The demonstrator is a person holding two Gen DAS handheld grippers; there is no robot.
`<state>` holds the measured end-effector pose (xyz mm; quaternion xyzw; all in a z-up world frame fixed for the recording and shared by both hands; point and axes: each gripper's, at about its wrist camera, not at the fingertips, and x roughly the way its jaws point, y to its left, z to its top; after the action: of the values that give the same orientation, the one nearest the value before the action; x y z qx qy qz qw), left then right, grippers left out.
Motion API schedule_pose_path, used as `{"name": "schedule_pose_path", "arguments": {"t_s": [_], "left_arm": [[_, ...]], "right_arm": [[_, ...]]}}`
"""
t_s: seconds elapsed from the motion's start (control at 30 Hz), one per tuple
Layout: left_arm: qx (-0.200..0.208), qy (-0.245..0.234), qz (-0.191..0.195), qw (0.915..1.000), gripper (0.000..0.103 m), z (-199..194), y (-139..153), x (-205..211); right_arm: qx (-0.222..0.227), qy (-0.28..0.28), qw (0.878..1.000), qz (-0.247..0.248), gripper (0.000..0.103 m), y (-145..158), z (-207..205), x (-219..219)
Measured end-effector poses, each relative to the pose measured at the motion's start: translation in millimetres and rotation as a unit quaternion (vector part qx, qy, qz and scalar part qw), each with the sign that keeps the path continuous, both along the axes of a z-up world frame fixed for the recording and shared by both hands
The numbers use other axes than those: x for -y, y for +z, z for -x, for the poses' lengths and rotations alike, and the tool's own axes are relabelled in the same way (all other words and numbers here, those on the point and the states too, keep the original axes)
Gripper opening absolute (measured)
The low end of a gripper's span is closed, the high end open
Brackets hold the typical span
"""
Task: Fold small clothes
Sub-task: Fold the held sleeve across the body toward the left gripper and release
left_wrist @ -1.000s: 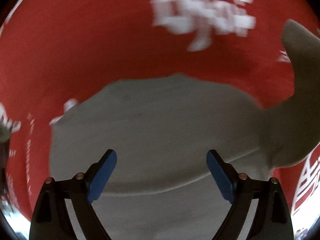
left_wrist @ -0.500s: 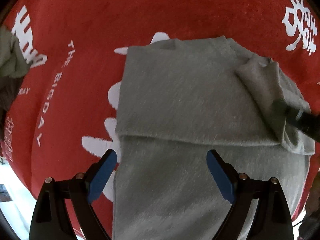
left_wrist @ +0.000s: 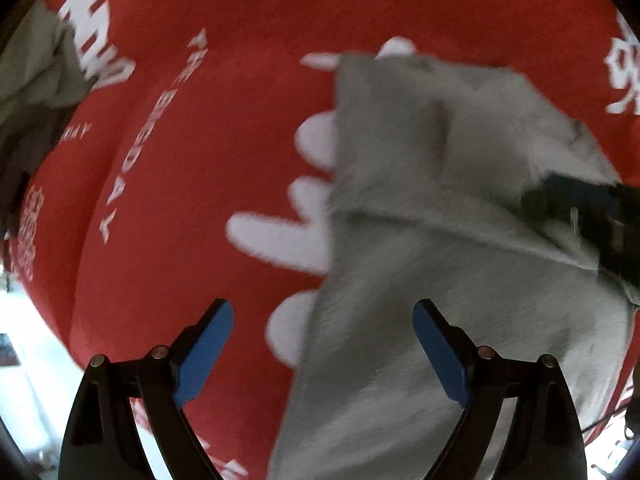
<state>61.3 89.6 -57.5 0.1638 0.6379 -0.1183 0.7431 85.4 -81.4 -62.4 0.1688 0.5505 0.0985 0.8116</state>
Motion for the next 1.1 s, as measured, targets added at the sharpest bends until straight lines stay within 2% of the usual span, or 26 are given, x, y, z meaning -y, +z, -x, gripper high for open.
{"name": "schedule_pose_path", "arguments": {"t_s": [0.03,0.1,0.13,0.23,0.33,0.37,0.4,0.5,0.6,0.63,0.7,0.73,0.77,0.8,0.83,0.9,1.03,1.1], "left_arm": [[-0.001,0.007,-0.002,1.0,0.092,-1.0,0.4,-5.2],[0.008,0.007,-0.002,0.9999,0.092,-1.7,5.8,-7.3],[0.013,0.001,-0.001,0.9999,0.092,-2.2,9.1,-5.3],[0.02,-0.016,0.015,0.9996,0.092,-5.7,15.0,10.8],[0.028,-0.035,0.033,0.9984,0.092,-14.5,16.6,38.7],[0.03,-0.04,0.04,0.9979,0.092,-17.7,16.0,48.2],[0.03,-0.044,0.048,0.9974,0.092,-19.2,15.5,57.9],[0.03,-0.06,0.056,0.9962,0.092,-25.6,0.8,88.2],[0.023,-0.074,0.042,0.9961,0.092,-24.3,-14.0,106.8],[0.02,-0.071,0.043,0.9963,0.092,-24.6,-18.1,108.6],[0.015,-0.061,0.052,0.9967,0.092,-28.0,-19.7,107.8],[0.011,-0.055,0.054,0.997,0.097,-30.4,-21.2,106.7],[0.009,-0.051,0.05,0.9974,0.102,-32.6,-23.5,105.4],[0.004,-0.049,0.052,0.9974,0.102,-34.5,-25.6,104.1],[-0.002,-0.048,0.055,0.9973,0.102,-36.0,-26.6,103.5],[-0.007,-0.051,0.055,0.9971,0.102,-38.7,-26.4,103.7],[-0.006,-0.054,0.052,0.9972,0.102,-40.6,-24.6,103.8],[-0.006,-0.053,0.046,0.9975,0.102,-38.3,-19.6,104.0]], "right_arm": [[-0.01,0.035,0.999,0.03,0.049,-4.8,2.3,-21.3],[-0.019,0.037,0.999,0.029,0.049,-7.0,10.4,-32.1],[-0.026,0.018,0.999,0.007,0.049,-9.0,21.5,-28.2],[-0.054,-0.076,0.994,-0.06,0.049,-12.0,60.0,2.9],[-0.08,-0.201,0.971,-0.101,0.05,-21.0,116.0,60.3],[-0.084,-0.239,0.961,-0.113,0.05,-23.0,135.3,76.7],[-0.089,-0.295,0.942,-0.132,0.051,-26.9,162.4,100.9],[-0.097,-0.4,0.892,-0.186,0.052,-41.9,214.5,132.1],[-0.101,-0.461,0.848,-0.242,0.052,-63.8,247.6,148.3],[-0.091,-0.479,0.829,-0.274,0.052,-72.6,256.1,150.0],[-0.068,-0.505,0.801,-0.315,0.052,-82.6,262.4,151.9],[-0.055,-0.52,0.786,-0.331,0.052,-87.1,263.9,151.4],[-0.048,-0.532,0.774,-0.342,0.049,-90.3,264.9,150.8],[-0.046,-0.54,0.766,-0.347,0.022,-92.8,265.5,150.0],[-0.05,-0.546,0.763,-0.343,0.007,-94.0,266.1,150.0],[-0.058,-0.542,0.777,-0.316,0.007,-89.4,266.6,153.2],[-0.06,-0.502,0.824,-0.257,0.007,-78.7,267.8,163.6],[-0.08,-0.484,0.832,-0.26,0.011,-86.1,266.1,163.7]]}}
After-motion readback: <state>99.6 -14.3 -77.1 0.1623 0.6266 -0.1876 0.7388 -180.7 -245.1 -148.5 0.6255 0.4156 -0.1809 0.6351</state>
